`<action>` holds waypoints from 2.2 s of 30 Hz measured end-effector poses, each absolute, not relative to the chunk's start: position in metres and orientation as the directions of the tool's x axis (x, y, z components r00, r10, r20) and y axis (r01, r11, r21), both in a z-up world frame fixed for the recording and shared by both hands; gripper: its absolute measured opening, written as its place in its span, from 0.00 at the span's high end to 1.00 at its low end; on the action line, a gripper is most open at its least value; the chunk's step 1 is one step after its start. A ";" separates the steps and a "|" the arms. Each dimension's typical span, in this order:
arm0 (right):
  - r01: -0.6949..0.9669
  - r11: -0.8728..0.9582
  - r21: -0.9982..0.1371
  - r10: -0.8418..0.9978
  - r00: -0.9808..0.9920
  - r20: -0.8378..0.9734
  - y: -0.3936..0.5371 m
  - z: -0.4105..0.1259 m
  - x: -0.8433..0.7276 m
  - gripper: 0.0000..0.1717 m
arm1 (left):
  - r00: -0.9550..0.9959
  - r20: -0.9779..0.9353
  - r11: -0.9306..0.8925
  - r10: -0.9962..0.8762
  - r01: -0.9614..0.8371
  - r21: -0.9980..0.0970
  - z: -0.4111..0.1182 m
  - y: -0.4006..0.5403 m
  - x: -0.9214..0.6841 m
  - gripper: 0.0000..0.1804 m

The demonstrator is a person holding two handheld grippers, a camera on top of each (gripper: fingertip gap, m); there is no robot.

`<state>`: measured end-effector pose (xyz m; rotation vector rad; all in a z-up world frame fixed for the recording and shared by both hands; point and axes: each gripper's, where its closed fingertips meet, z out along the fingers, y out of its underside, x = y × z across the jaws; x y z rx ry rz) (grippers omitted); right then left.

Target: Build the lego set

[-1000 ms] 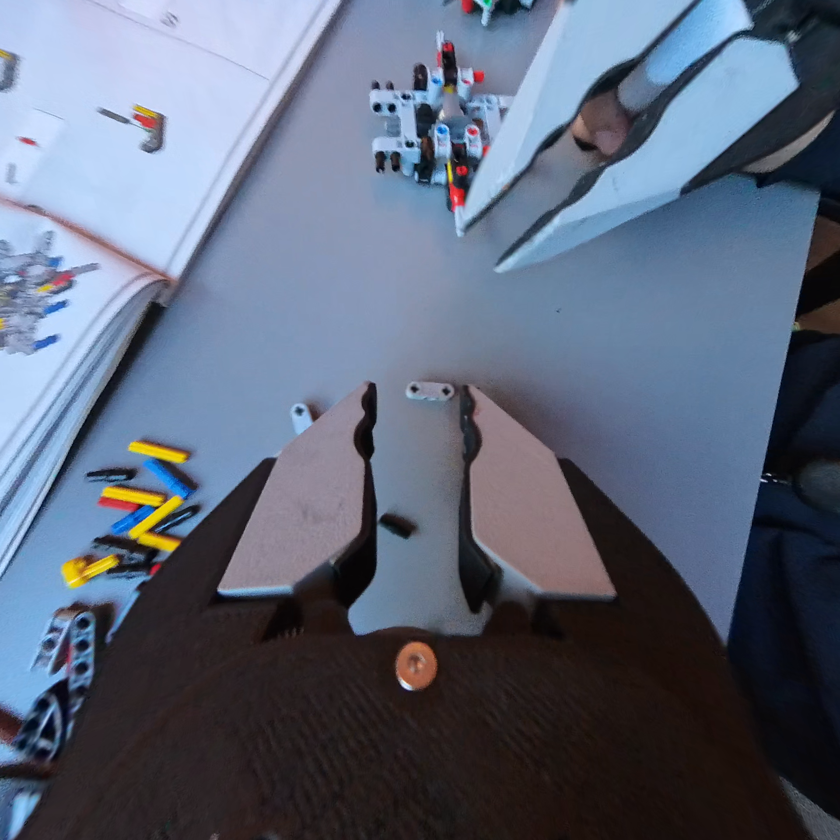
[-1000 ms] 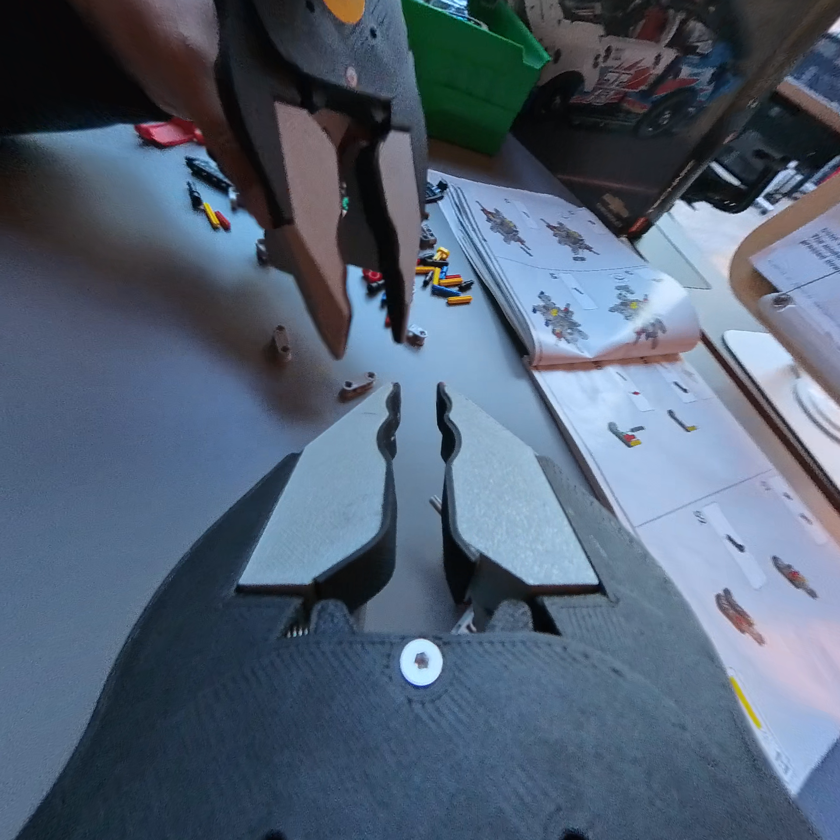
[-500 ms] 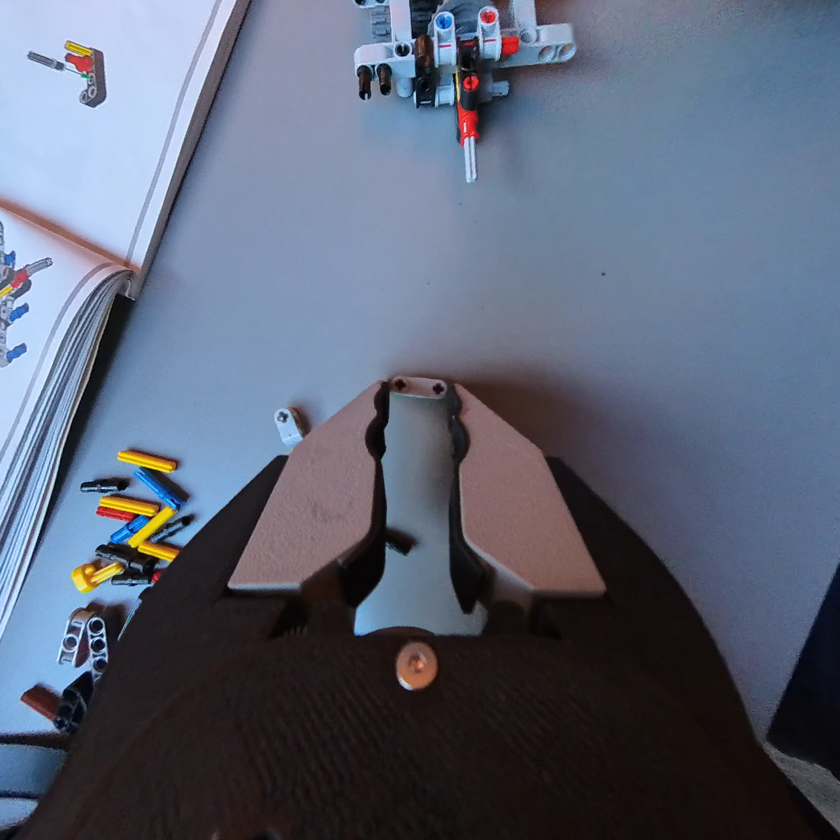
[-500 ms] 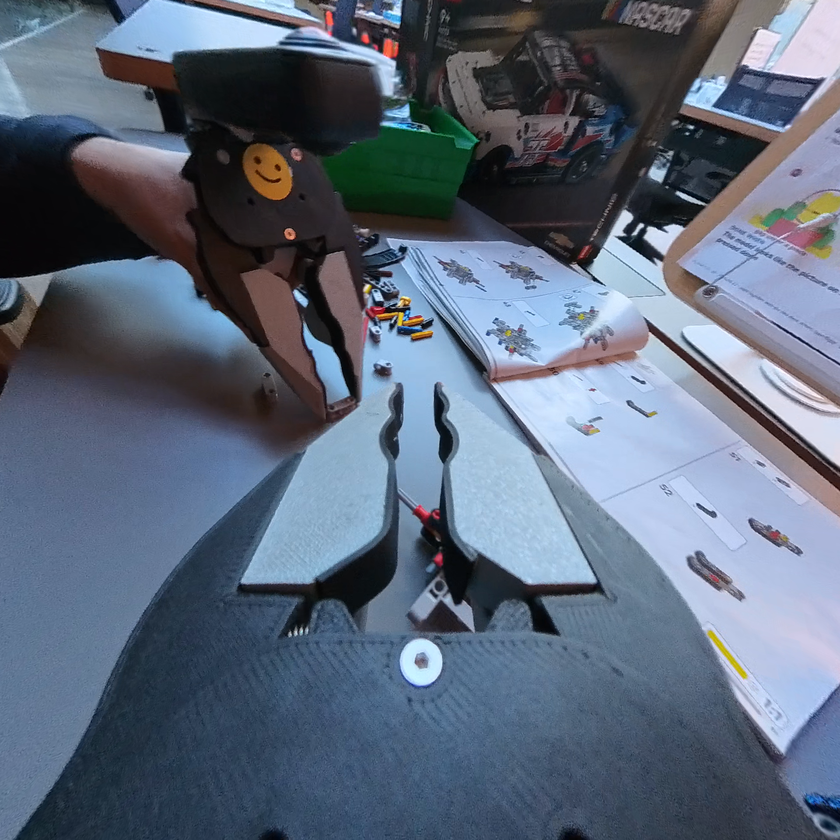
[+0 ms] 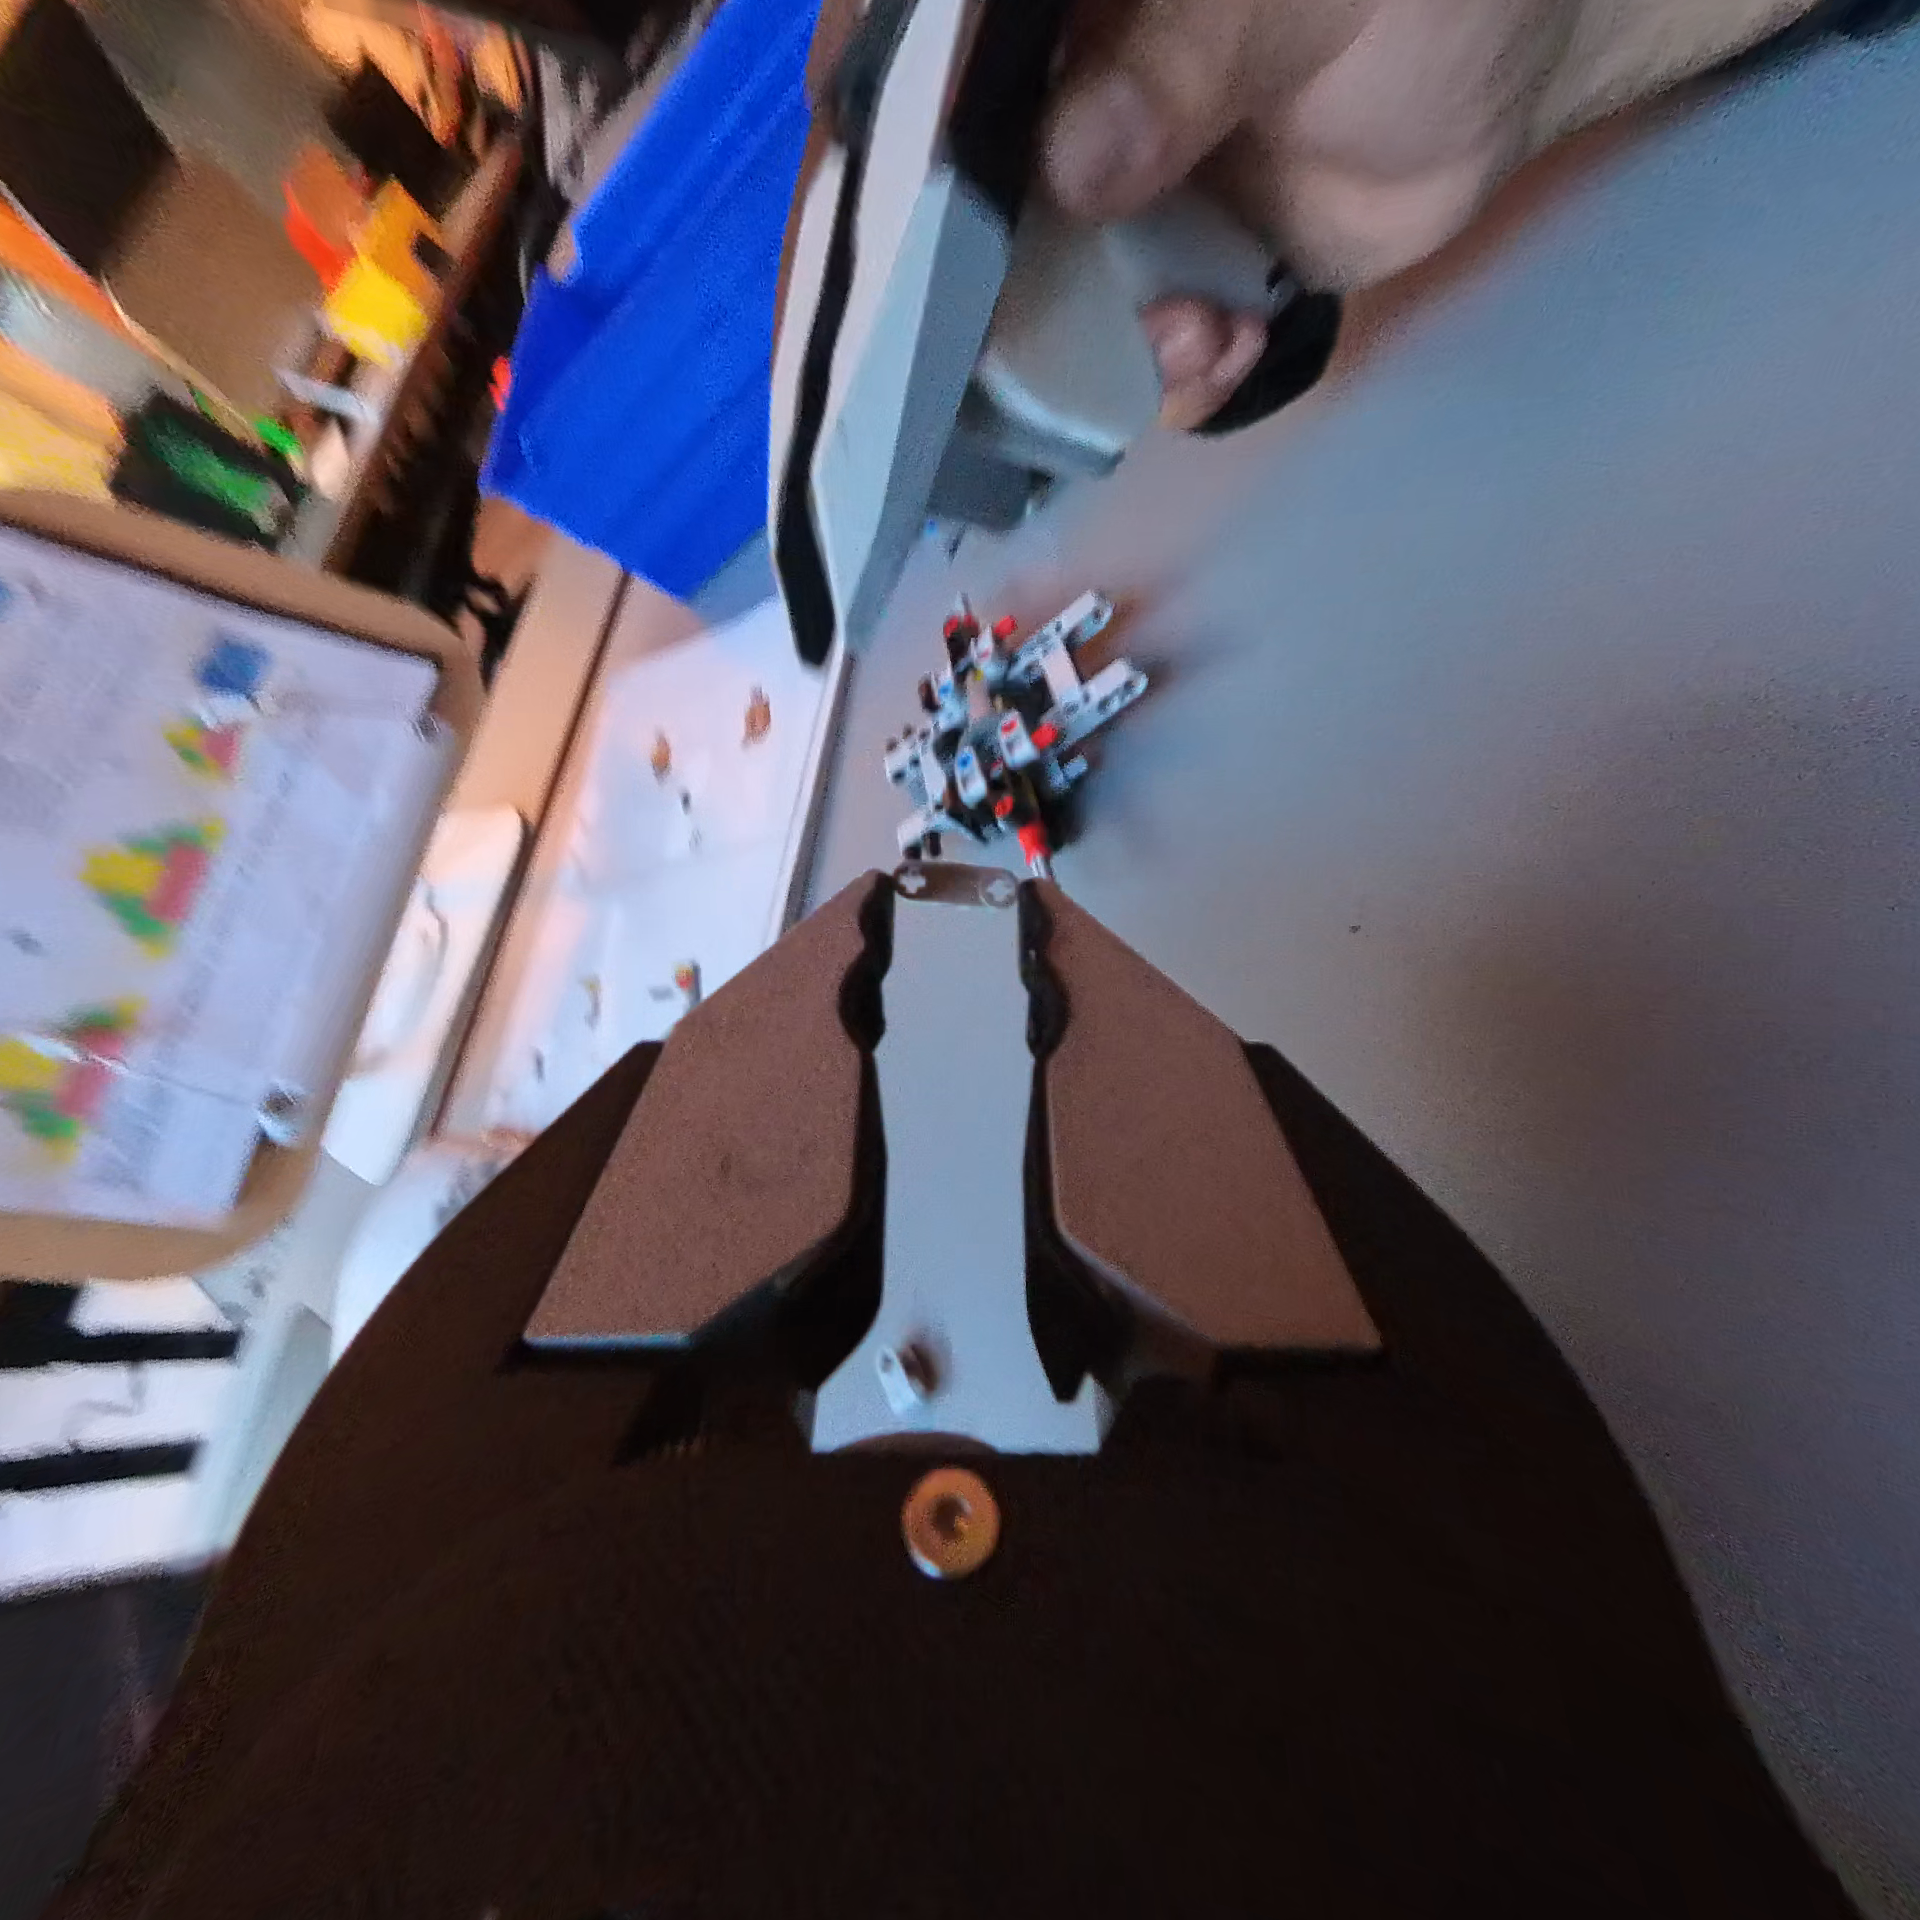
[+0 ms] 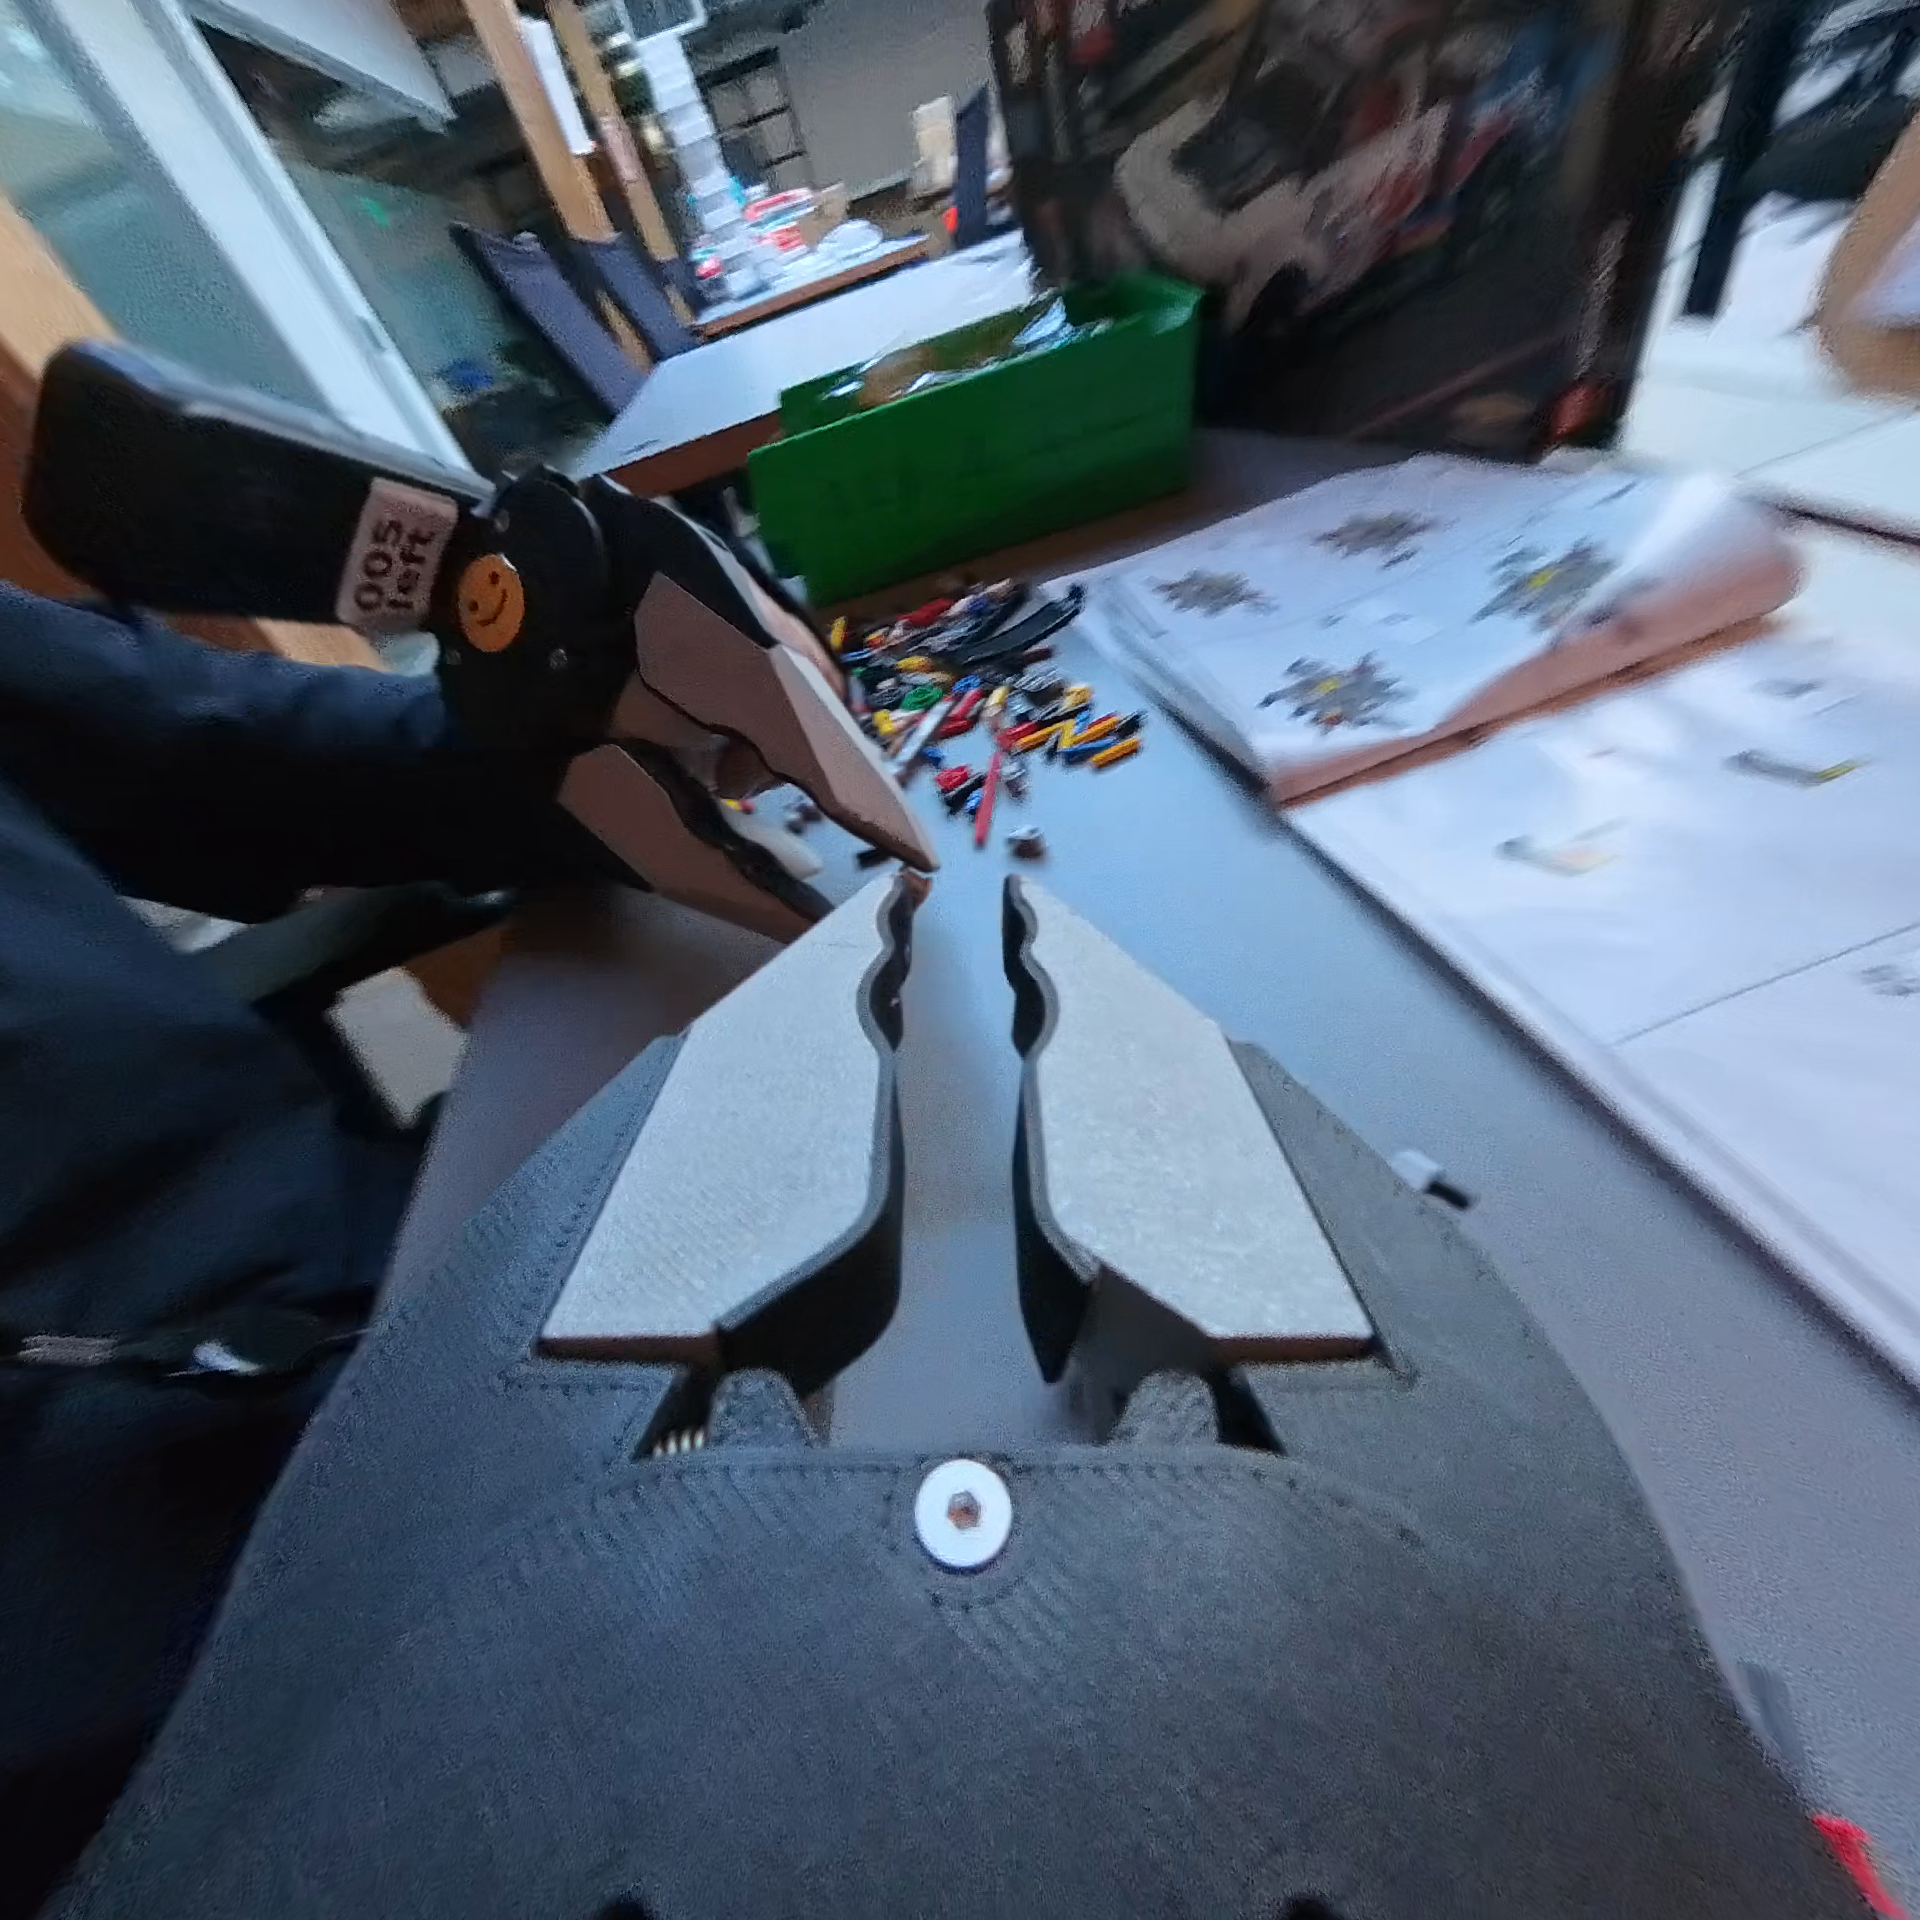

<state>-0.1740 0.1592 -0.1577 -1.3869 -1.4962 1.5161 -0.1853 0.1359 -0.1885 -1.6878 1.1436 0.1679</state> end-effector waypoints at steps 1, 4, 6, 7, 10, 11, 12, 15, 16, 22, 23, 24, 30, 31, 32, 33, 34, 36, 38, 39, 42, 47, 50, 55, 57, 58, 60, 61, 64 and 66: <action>0.276 -0.227 -0.934 0.900 -0.308 -0.309 0.154 -0.161 -0.175 0.92 | 0.506 -0.634 0.047 -0.585 -0.759 -0.650 -0.185 0.136 -0.180 0.88; 0.322 -0.283 -0.903 0.844 -0.363 -0.394 0.138 -0.164 -0.175 0.92 | 0.471 -0.722 0.126 -0.507 -0.788 -0.602 -0.174 0.142 -0.174 0.88; 0.331 -0.299 -0.895 0.829 -0.374 -0.415 0.134 -0.164 -0.175 0.92 | 0.449 -0.764 0.181 -0.463 -0.796 -0.578 -0.167 0.142 -0.170 0.88; 0.327 -0.307 -0.894 0.824 -0.378 -0.421 0.133 -0.163 -0.174 0.92 | 0.442 -0.776 0.202 -0.450 -0.796 -0.570 -0.165 0.142 -0.167 0.88; 0.314 -0.332 -0.889 0.811 -0.387 -0.439 0.133 -0.159 -0.172 0.92 | 0.446 -0.789 0.232 -0.424 -0.788 -0.570 -0.160 0.142 -0.164 0.88; 0.314 -0.338 -0.887 0.805 -0.392 -0.445 0.133 -0.158 -0.171 0.92 | 0.447 -0.788 0.237 -0.422 -0.785 -0.572 -0.160 0.143 -0.163 0.88; 0.312 -0.343 -0.886 0.801 -0.395 -0.450 0.132 -0.157 -0.171 0.92 | 0.450 -0.787 0.240 -0.422 -0.782 -0.576 -0.160 0.143 -0.161 0.88; 0.299 -0.346 -0.890 0.808 -0.388 -0.444 0.134 -0.155 -0.170 0.95 | 0.438 -0.794 0.261 -0.421 -0.780 -0.569 -0.161 0.144 -0.154 0.88; 0.298 -0.336 -0.893 0.819 -0.375 -0.434 0.136 -0.156 -0.170 0.97 | 0.431 -0.801 0.268 -0.416 -0.783 -0.560 -0.161 0.145 -0.152 0.88; 0.279 -0.285 -0.917 0.877 -0.311 -0.367 0.150 -0.157 -0.167 0.98 | 0.453 -0.786 0.265 -0.420 -0.767 -0.584 -0.162 0.156 -0.148 0.87; 0.272 -0.276 -0.922 0.886 -0.301 -0.353 0.153 -0.157 -0.167 0.97 | 0.469 -0.769 0.262 -0.434 -0.751 -0.606 -0.163 0.157 -0.147 0.86; 0.264 -0.266 -0.927 0.896 -0.286 -0.339 0.156 -0.157 -0.166 0.97 | 0.488 -0.753 0.255 -0.442 -0.736 -0.627 -0.163 0.158 -0.147 0.85; 0.198 -0.207 -0.958 0.963 -0.131 -0.235 0.192 -0.156 -0.161 0.98 | 0.637 -0.567 0.155 -0.523 -0.583 -0.798 -0.170 0.163 -0.146 0.85; 0.189 -0.190 -0.963 0.972 -0.102 -0.212 0.198 -0.156 -0.160 0.98 | 0.637 -0.566 0.151 -0.524 -0.585 -0.797 -0.170 0.164 -0.146 0.85; 0.182 -0.171 -0.968 0.979 -0.075 -0.187 0.204 -0.156 -0.159 0.98 | 0.636 -0.578 0.152 -0.512 -0.595 -0.789 -0.169 0.164 -0.147 0.85; 0.174 -0.150 -0.973 0.986 -0.050 -0.161 0.210 -0.155 -0.157 0.98 | 0.630 -0.593 0.157 -0.501 -0.608 -0.778 -0.169 0.164 -0.149 0.86; 0.167 -0.128 -0.978 0.990 -0.028 -0.135 0.215 -0.155 -0.156 0.98 | 0.620 -0.605 0.163 -0.500 -0.619 -0.768 -0.171 0.162 -0.150 0.87; 0.160 -0.089 -0.983 0.996 0.003 -0.090 0.222 -0.154 -0.155 0.98 | 0.613 -0.616 0.155 -0.495 -0.635 -0.757 -0.173 0.161 -0.153 0.88; 0.169 -0.065 -0.984 0.998 0.027 -0.061 0.227 -0.157 -0.156 0.98 | 0.627 -0.609 0.138 -0.487 -0.633 -0.762 -0.172 0.161 -0.157 0.89; 0.177 -0.061 -0.982 0.998 0.036 -0.056 0.230 -0.159 -0.156 0.97 | 0.637 -0.598 0.126 -0.486 -0.626 -0.770 -0.172 0.162 -0.159 0.89; 0.195 -0.070 -0.978 0.997 0.041 -0.063 0.232 -0.164 -0.158 0.97 | 0.667 -0.567 0.076 -0.482 -0.614 -0.786 -0.174 0.166 -0.167 0.90; 0.198 -0.089 -0.976 0.996 0.017 -0.088 0.229 -0.165 -0.160 0.97 | 0.695 -0.539 0.020 -0.476 -0.604 -0.796 -0.180 0.172 -0.175 0.92; 0.160 -0.149 -0.976 0.988 -0.007 -0.152 0.228 -0.160 -0.159 0.98 | 0.697 -0.519 0.004 -0.495 -0.595 -0.803 -0.185 0.173 -0.175 0.92; 0.080 -0.311 -0.947 0.936 -0.150 -0.320 0.218 -0.144 -0.153 0.98 | 0.693 -0.514 -0.004 -0.505 -0.598 -0.801 -0.190 0.175 -0.173 0.92; 0.057 -0.370 -0.927 0.906 -0.200 -0.374 0.216 -0.139 -0.151 0.98 | 0.693 -0.513 -0.005 -0.507 -0.598 -0.802 -0.191 0.175 -0.173 0.92; 0.050 -0.400 -0.915 0.888 -0.228 -0.400 0.215 -0.136 -0.150 0.98 | 0.694 -0.513 -0.006 -0.506 -0.597 -0.802 -0.191 0.175 -0.174 0.92; 0.043 -0.456 -0.889 0.851 -0.270 -0.449 0.214 -0.134 -0.149 0.98 | 0.694 -0.513 -0.005 -0.505 -0.597 -0.802 -0.190 0.175 -0.174 0.93; 0.042 -0.480 -0.876 0.835 -0.284 -0.471 0.214 -0.134 -0.149 0.98 | 0.692 -0.514 -0.005 -0.506 -0.598 -0.801 -0.191 0.175 -0.173 0.93; 0.038 -0.516 -0.856 0.811 -0.301 -0.502 0.216 -0.134 -0.149 0.98 | 0.684 -0.520 -0.005 -0.512 -0.608 -0.794 -0.192 0.174 -0.172 0.93; 0.035 -0.529 -0.848 0.795 -0.327 -0.510 0.214 -0.132 -0.148 0.98 | 0.682 -0.520 -0.017 -0.515 -0.614 -0.789 -0.195 0.174 -0.173 0.93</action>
